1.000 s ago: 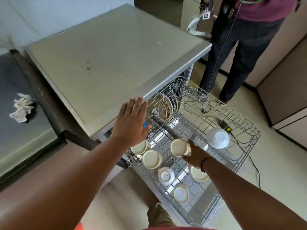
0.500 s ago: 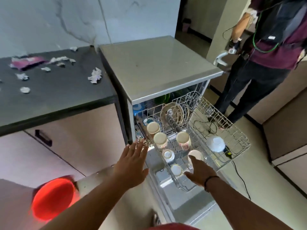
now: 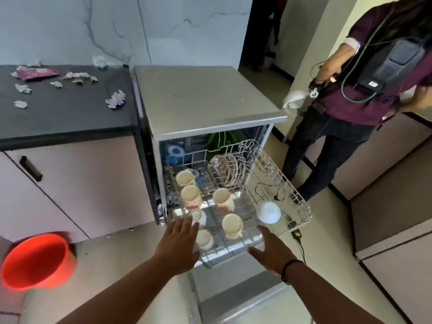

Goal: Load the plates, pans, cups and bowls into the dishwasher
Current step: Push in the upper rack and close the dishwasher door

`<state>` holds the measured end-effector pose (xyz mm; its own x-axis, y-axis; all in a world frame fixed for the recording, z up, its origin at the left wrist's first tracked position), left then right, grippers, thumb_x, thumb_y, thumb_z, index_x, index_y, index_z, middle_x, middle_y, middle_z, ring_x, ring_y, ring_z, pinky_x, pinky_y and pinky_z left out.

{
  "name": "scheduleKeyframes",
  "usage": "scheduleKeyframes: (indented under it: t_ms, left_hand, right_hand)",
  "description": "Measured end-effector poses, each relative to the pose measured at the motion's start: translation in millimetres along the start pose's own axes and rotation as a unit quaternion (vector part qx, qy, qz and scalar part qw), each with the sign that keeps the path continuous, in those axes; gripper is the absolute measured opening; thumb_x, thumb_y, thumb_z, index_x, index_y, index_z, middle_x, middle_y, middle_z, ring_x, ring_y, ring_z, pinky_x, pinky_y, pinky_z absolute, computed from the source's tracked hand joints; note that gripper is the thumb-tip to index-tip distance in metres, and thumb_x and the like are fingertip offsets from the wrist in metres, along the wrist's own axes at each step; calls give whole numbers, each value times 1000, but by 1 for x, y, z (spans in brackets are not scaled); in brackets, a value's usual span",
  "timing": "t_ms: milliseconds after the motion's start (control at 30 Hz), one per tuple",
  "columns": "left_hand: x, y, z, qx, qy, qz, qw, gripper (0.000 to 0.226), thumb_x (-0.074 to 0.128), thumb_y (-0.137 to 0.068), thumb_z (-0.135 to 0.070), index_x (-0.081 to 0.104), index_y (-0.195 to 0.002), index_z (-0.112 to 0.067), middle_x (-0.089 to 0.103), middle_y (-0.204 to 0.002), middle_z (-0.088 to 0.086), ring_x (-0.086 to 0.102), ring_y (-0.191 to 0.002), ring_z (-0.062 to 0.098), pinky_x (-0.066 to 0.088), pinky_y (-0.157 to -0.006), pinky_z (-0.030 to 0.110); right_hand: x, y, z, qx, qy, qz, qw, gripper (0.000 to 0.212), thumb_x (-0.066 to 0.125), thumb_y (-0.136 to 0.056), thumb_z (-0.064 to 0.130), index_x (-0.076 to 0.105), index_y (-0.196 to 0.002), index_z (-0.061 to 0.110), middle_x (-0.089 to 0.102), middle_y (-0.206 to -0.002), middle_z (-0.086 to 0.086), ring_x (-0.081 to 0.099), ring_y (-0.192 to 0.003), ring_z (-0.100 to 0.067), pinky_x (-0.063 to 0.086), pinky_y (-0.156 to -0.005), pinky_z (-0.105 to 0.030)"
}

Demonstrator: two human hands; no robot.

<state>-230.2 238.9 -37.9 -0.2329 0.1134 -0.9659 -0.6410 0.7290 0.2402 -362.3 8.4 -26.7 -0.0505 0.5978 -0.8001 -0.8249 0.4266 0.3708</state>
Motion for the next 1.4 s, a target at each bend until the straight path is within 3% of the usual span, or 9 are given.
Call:
scheduleKeyframes:
  t_ms: [367,500,567,633,700,800,933,1167,1400]
  left_hand:
    - [65,-25,-166,-141,172,79,972,81,42,-88,-65,12,-152,-25,-1,-162,6,-8,-148,28,2,-119,43]
    - [69,-24,-156,-246,282,82,924,69,52,-89,-59,38,-143,-18,35,-151,12,27,-141,30,28,-114,38]
    - [71,-27,-147,-320,427,67,843,52,57,-90,-52,59,-119,-9,60,-123,14,56,-114,29,44,-94,32]
    - [73,-27,-141,-405,598,50,689,49,53,-89,-53,59,-107,-8,60,-105,9,57,-93,25,40,-85,31]
    - [83,-28,-137,-464,727,38,504,50,45,-93,-56,47,-123,-16,51,-102,8,51,-94,26,40,-87,36]
    - [101,-33,-130,-491,796,11,354,70,35,-93,-63,39,-136,-9,52,-109,14,49,-106,31,39,-99,43]
    - [115,-42,-136,-496,818,35,288,86,38,-90,-66,21,-151,-8,29,-153,17,29,-140,38,27,-114,48]
    - [131,-65,-150,-476,855,12,207,82,45,-89,-62,22,-151,-12,31,-153,16,32,-139,38,28,-112,49]
    - [129,-97,-152,-474,868,-110,95,59,57,-90,-33,37,-140,-8,43,-141,26,45,-128,40,32,-112,47]
  right_hand:
    - [-62,7,-179,185,-294,10,938,59,68,-86,39,46,-134,13,55,-128,-13,51,-102,-19,39,-86,-28]
    - [-61,-15,-186,212,-333,33,918,53,63,-85,49,53,-119,9,55,-95,-9,52,-90,-24,45,-99,-48]
    - [-57,-27,-183,230,-356,51,904,57,58,-88,48,56,-111,-3,60,-92,-25,57,-93,-39,39,-103,-58]
    - [-52,-34,-180,262,-380,78,884,64,54,-92,48,50,-122,-8,48,-131,-33,46,-122,-49,34,-105,-57]
    - [-47,-41,-177,282,-394,119,867,47,50,-93,49,53,-117,8,40,-143,-27,41,-130,-43,37,-106,-53]
    - [-40,-55,-184,322,-426,143,833,54,49,-93,50,50,-131,12,36,-147,-25,34,-134,-45,32,-111,-53]
    - [-33,-82,-195,363,-479,126,789,66,45,-94,51,37,-144,9,35,-150,-17,35,-135,-43,33,-110,-51]
    - [-6,-123,-198,428,-573,124,688,99,48,-81,72,9,-153,16,26,-153,-16,41,-127,-41,43,-94,-46]
    - [11,-172,-177,419,-706,95,563,92,66,-75,62,24,-147,23,29,-144,-26,42,-123,-48,47,-85,-60]
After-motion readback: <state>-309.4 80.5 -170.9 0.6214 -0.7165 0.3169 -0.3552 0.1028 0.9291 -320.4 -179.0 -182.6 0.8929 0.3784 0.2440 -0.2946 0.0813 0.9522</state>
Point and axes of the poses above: each hand's wrist, its own y-axis away from the middle knuckle, its own x-axis out of the palm, z = x × y, the point moved 3 cm from there along -y, towards the middle knuckle
